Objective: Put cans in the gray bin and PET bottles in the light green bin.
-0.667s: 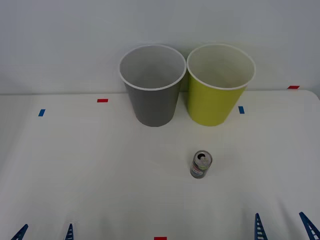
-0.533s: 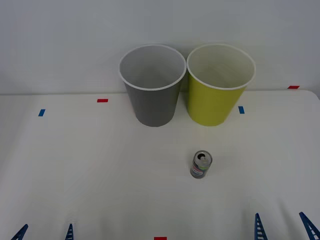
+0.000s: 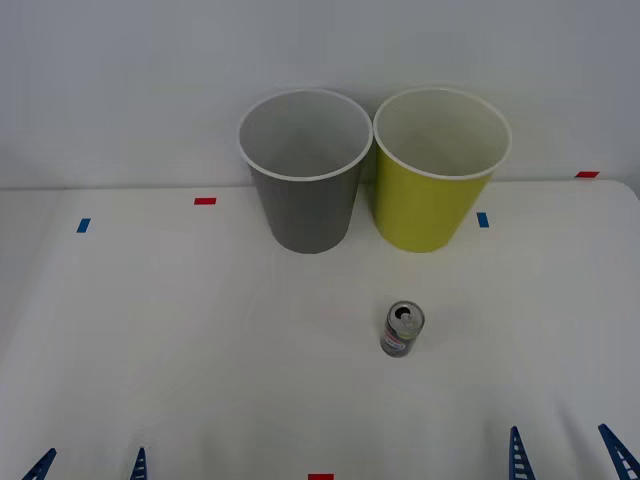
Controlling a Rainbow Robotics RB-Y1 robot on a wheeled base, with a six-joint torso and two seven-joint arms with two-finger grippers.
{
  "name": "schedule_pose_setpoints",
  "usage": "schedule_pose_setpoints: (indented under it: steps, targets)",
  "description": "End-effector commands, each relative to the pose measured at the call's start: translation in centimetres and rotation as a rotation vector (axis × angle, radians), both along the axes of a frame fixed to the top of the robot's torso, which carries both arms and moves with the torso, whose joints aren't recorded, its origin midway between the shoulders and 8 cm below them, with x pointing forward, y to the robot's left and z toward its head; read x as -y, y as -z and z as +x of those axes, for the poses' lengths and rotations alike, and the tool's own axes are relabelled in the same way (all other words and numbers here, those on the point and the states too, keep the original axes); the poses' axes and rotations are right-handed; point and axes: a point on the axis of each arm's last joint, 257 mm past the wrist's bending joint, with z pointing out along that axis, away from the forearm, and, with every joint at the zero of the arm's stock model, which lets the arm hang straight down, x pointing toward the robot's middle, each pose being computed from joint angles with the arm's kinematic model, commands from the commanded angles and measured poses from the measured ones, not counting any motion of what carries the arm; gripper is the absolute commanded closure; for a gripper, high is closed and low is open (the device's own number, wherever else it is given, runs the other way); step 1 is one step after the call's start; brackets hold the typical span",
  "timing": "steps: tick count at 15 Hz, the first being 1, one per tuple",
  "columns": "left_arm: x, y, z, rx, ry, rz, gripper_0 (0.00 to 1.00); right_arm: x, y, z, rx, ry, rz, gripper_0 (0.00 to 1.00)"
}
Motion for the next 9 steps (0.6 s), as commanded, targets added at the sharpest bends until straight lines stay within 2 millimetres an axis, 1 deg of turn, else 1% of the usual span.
schedule_pose_setpoints:
  steps: [1,9]
  targets:
    - [0.00,0.00,0.00,0.000,0.000,0.000,0.00,0.00,0.00,0.00,0.000,0.000,0.000,0.00]
    - [0.00,0.00,0.00,0.000,0.000,0.000,0.00,0.00,0.00,0.00,0.000,0.000,0.000,0.00]
